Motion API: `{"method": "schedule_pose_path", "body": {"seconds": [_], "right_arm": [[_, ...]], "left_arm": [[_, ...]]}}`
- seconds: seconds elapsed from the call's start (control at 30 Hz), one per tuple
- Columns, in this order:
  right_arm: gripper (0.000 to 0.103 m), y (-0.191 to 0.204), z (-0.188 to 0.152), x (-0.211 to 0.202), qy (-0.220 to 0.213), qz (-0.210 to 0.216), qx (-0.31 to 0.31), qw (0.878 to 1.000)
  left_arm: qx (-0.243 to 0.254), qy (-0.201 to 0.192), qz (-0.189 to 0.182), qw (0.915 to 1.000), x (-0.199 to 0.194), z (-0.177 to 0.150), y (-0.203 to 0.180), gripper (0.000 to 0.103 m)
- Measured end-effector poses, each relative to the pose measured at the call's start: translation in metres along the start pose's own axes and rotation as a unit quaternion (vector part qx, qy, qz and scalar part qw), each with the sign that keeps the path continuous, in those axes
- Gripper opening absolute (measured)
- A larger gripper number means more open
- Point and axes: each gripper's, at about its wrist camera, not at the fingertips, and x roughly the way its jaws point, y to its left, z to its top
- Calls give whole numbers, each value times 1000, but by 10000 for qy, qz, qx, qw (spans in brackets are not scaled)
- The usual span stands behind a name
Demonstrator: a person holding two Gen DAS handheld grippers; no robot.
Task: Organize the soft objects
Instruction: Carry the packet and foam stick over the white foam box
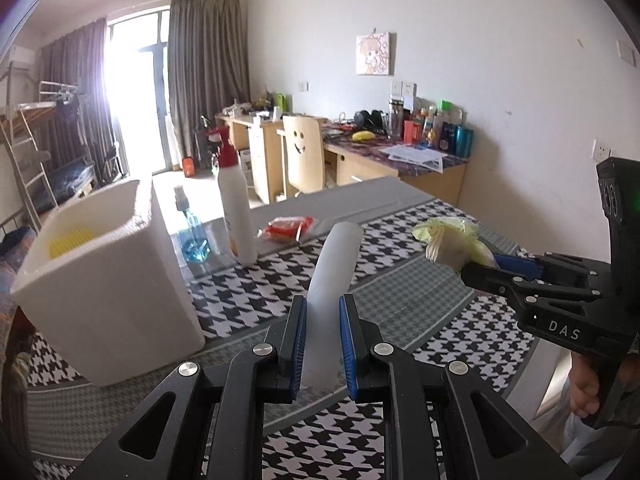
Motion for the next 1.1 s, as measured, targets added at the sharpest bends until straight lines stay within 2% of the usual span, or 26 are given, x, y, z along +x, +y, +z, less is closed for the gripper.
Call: {"method": "schedule_pose_path", "body": {"seconds": [0.6,1.1], "right_arm": [[38,10,33,-5,-399,113,-40,9991],[38,29,63,0,-528,184,-186,9983]], "left_arm": [[-7,-426,281,9987,-19,27,19,18],[-47,-649,543,9964,-29,48,40,18]]}}
